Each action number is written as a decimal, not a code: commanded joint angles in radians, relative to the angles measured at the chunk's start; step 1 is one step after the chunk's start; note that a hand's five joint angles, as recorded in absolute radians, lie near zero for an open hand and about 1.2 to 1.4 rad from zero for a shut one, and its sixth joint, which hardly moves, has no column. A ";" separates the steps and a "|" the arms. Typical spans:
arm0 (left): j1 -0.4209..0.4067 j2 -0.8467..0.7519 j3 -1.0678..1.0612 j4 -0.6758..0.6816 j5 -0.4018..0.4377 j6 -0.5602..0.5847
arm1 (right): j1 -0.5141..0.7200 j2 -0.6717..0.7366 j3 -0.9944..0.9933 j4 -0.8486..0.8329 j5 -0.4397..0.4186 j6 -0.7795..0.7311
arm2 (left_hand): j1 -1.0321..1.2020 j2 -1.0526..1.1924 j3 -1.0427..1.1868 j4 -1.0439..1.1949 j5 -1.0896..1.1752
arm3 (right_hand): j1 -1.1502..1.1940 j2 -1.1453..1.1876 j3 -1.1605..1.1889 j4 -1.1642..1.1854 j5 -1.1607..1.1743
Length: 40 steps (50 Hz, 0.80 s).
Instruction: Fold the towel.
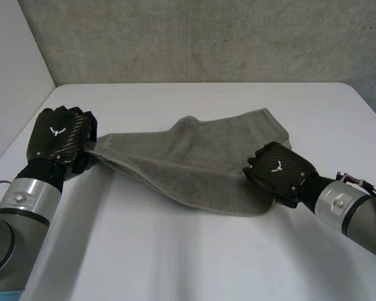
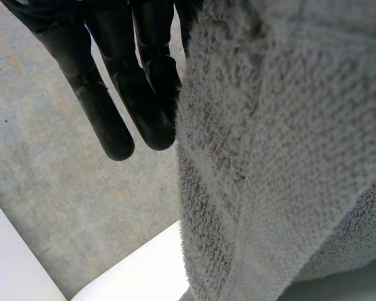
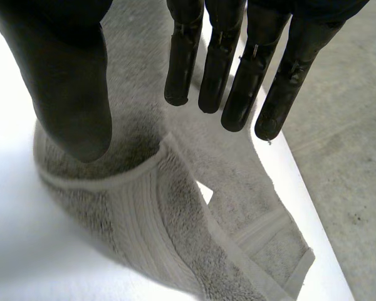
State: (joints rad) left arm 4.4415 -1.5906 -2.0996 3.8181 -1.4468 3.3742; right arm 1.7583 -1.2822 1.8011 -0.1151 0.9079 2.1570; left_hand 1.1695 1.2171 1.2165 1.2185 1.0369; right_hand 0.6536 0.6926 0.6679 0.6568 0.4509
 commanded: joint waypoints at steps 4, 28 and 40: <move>0.001 -0.006 0.000 0.000 0.000 0.001 | -0.008 0.083 -0.015 0.014 0.020 -0.304 | 0.227 0.179 0.180 0.178 0.185 | -0.040 -0.079 -0.054 -0.043 -0.012; -0.002 -0.023 0.000 0.000 0.000 0.001 | -0.016 0.116 0.035 0.003 -0.047 -0.511 | 0.227 0.179 0.180 0.178 0.185 | -0.040 -0.079 -0.054 -0.043 -0.012; -0.002 -0.023 -0.002 0.000 0.000 0.001 | -0.017 0.113 0.055 0.003 -0.049 -0.546 | 0.227 0.179 0.180 0.178 0.185 | -0.040 -0.079 -0.054 -0.043 -0.012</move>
State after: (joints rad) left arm 4.4393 -1.6140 -2.1002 3.8181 -1.4465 3.3748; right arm 1.7413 -1.1717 1.8562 -0.1109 0.8557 1.6269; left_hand 1.1695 1.2171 1.2165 1.2185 1.0369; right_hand 0.6484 0.6925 0.6678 0.6568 0.4496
